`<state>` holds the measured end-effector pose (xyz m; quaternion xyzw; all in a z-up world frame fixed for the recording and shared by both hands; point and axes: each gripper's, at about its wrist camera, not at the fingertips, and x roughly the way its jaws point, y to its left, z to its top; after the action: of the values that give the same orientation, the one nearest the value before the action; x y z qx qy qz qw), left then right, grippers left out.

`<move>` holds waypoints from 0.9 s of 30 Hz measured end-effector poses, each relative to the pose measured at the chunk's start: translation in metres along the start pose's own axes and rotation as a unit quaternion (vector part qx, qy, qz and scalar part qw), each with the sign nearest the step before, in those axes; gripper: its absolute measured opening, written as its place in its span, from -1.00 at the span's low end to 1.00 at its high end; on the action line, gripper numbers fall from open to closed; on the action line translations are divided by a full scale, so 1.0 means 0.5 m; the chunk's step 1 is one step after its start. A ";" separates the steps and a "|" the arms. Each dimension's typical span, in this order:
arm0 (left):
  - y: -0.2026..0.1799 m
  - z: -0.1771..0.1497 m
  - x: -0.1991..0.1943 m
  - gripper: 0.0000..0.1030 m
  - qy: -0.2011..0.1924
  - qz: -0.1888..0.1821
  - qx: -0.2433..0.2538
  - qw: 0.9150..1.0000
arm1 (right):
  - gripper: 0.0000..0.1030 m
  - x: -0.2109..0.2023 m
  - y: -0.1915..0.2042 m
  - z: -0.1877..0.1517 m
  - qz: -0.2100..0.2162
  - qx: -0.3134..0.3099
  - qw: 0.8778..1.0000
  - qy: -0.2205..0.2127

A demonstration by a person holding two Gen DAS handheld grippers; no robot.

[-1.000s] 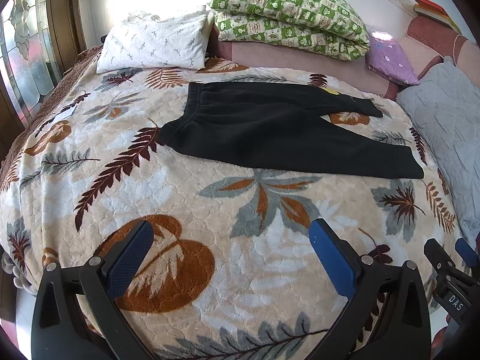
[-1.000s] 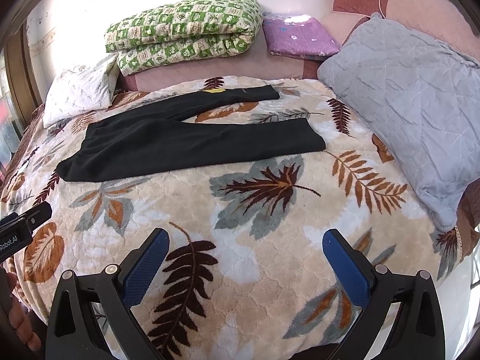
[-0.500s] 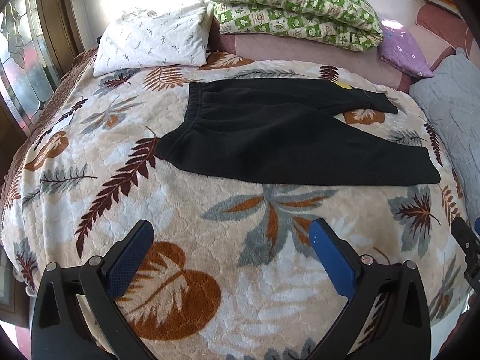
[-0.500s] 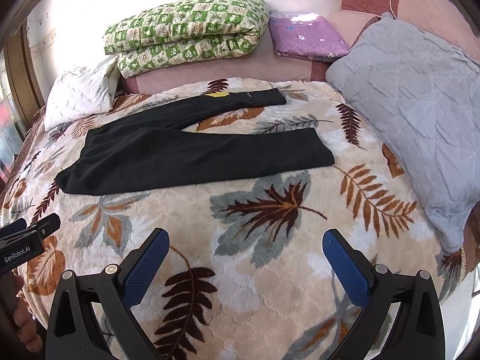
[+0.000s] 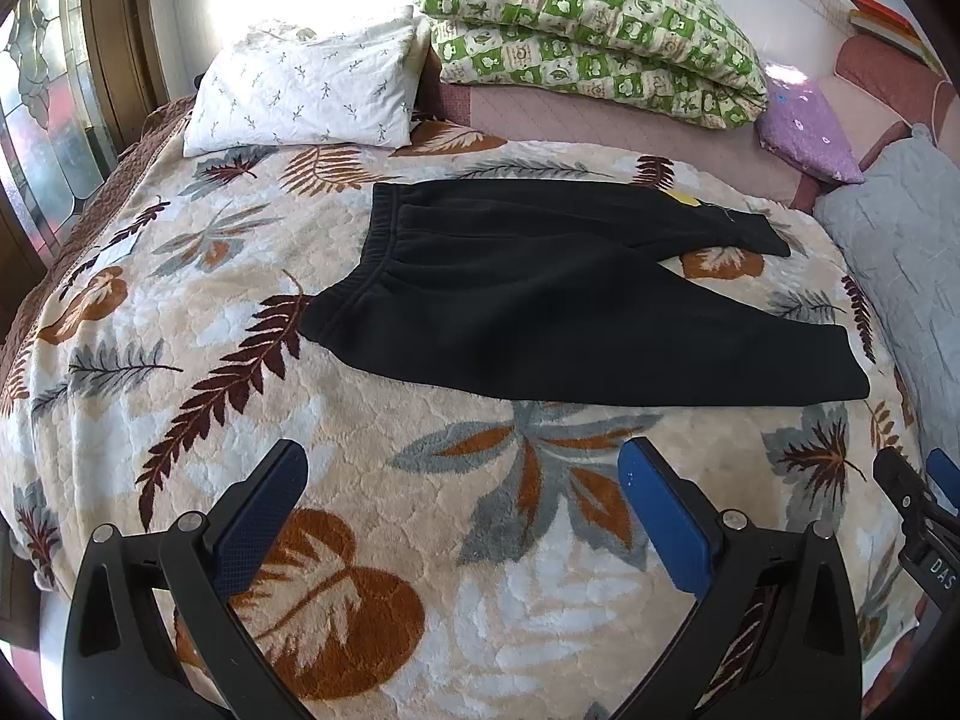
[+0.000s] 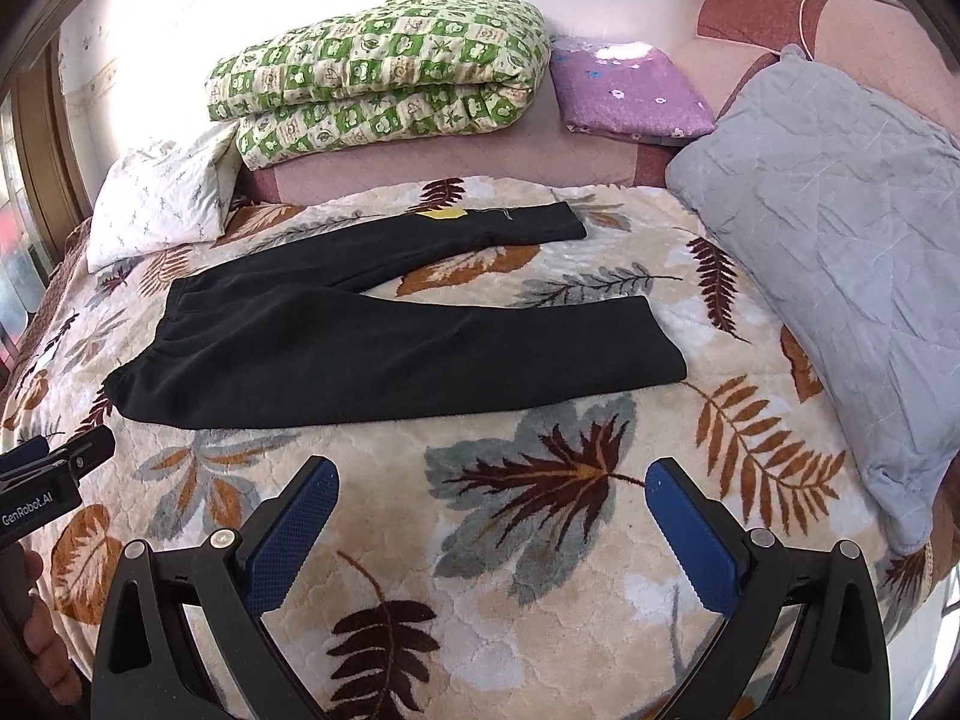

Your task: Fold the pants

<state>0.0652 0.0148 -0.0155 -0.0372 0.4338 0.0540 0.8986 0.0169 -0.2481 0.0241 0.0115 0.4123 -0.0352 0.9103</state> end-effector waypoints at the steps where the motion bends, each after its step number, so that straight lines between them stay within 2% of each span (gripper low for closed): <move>1: 0.000 0.000 -0.001 1.00 0.000 -0.001 0.001 1.000 | 0.99 -0.001 -0.001 -0.001 0.000 0.001 1.000 -0.001; 8: 0.003 0.012 0.003 1.00 0.004 0.003 0.002 1.000 | 0.99 -0.007 -0.010 0.002 -0.003 0.004 1.000 -0.003; 10: 0.007 0.031 0.019 1.00 0.028 -0.001 0.006 1.000 | 0.99 -0.004 -0.013 0.008 -0.002 0.003 1.000 -0.002; 14: 0.040 0.110 0.068 1.00 0.087 -0.026 -0.003 0.996 | 0.99 0.014 -0.040 0.047 0.017 0.018 1.000 0.005; 18: 0.102 0.222 0.139 1.00 0.142 -0.052 -0.045 0.988 | 0.99 0.044 -0.091 0.144 0.027 0.019 0.999 -0.011; 20: 0.124 0.273 0.180 1.00 0.161 -0.044 -0.053 0.984 | 0.99 0.085 -0.126 0.216 0.027 0.019 0.999 -0.007; 23: 0.158 0.342 0.237 1.00 0.176 -0.024 -0.076 0.981 | 0.99 0.183 -0.188 0.319 0.044 0.051 0.997 0.025; 27: 0.195 0.406 0.341 1.00 0.225 -0.046 -0.109 0.967 | 0.94 0.358 -0.237 0.423 0.078 0.086 0.990 0.083</move>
<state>0.3156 0.1456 -0.0251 -0.1665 0.6139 0.0501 0.7700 0.2843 -0.3864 0.0302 0.1252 0.4794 0.0018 0.8686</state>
